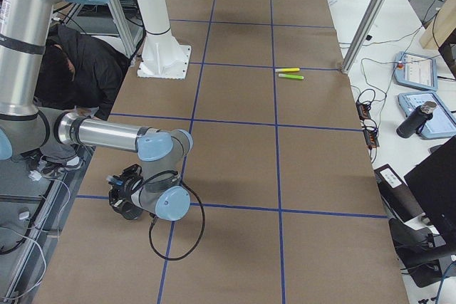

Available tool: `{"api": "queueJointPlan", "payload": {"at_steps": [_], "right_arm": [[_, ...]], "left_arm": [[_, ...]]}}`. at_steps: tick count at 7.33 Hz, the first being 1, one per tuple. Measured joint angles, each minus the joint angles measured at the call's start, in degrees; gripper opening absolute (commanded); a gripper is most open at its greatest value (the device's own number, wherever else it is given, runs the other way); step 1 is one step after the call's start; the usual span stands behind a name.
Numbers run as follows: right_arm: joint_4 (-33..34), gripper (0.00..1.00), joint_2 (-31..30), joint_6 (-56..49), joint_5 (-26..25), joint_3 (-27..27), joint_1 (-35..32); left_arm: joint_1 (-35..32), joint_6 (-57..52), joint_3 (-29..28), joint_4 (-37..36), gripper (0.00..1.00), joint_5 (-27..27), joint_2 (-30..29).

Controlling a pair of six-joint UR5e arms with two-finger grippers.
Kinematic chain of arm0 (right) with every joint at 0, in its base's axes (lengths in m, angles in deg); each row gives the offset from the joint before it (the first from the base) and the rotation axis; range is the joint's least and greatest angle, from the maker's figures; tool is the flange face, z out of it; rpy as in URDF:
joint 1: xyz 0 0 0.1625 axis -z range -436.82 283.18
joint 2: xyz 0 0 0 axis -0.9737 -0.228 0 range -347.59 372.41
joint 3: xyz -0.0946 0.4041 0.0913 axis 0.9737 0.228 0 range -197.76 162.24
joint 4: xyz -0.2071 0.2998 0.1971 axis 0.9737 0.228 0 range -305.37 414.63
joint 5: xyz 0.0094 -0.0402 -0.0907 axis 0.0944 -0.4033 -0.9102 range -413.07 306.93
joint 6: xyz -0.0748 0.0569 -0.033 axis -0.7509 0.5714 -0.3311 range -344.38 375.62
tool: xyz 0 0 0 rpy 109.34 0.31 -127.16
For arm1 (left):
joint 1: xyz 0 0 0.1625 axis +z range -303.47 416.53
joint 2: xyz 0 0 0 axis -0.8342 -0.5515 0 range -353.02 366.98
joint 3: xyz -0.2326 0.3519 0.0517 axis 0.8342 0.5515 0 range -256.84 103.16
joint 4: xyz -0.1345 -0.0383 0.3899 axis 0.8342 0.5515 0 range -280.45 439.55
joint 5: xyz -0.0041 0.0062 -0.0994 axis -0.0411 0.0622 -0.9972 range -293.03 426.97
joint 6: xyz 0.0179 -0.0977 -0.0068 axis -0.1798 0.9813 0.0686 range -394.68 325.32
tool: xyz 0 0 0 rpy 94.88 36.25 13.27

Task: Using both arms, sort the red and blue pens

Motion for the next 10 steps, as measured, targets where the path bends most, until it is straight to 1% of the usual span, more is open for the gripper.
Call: {"api": "queueJointPlan", "payload": {"at_steps": [2, 4, 6, 8, 9, 10], "right_arm": [[0.12, 0.00, -0.19, -0.06, 2.48, 4.12, -0.01], [0.91, 0.00, -1.00, -0.74, 3.51, 6.56, -0.01], [3.16, 0.00, -3.18, -2.60, 4.62, 7.27, 0.00], [3.81, 0.00, -4.62, -3.04, 6.77, 7.95, 0.00], [3.78, 0.91, -4.83, -3.00, 7.80, 8.58, 0.03], [3.61, 0.99, -4.86, -2.97, 8.44, 9.16, 0.06]], "left_arm": [[1.06, 0.19, 0.00, 4.54, 1.00, 3.51, 0.25], [1.20, 0.15, 0.17, 5.58, 1.00, 4.26, 0.24], [1.23, 0.07, 0.66, 5.70, 1.00, 4.48, 0.21], [1.23, -0.02, 0.84, 5.72, 1.00, 4.53, 0.32], [1.23, -0.04, 0.84, 5.72, 1.00, 4.53, 0.38], [1.24, -0.05, 0.83, 5.72, 1.00, 4.53, 0.42]]}}
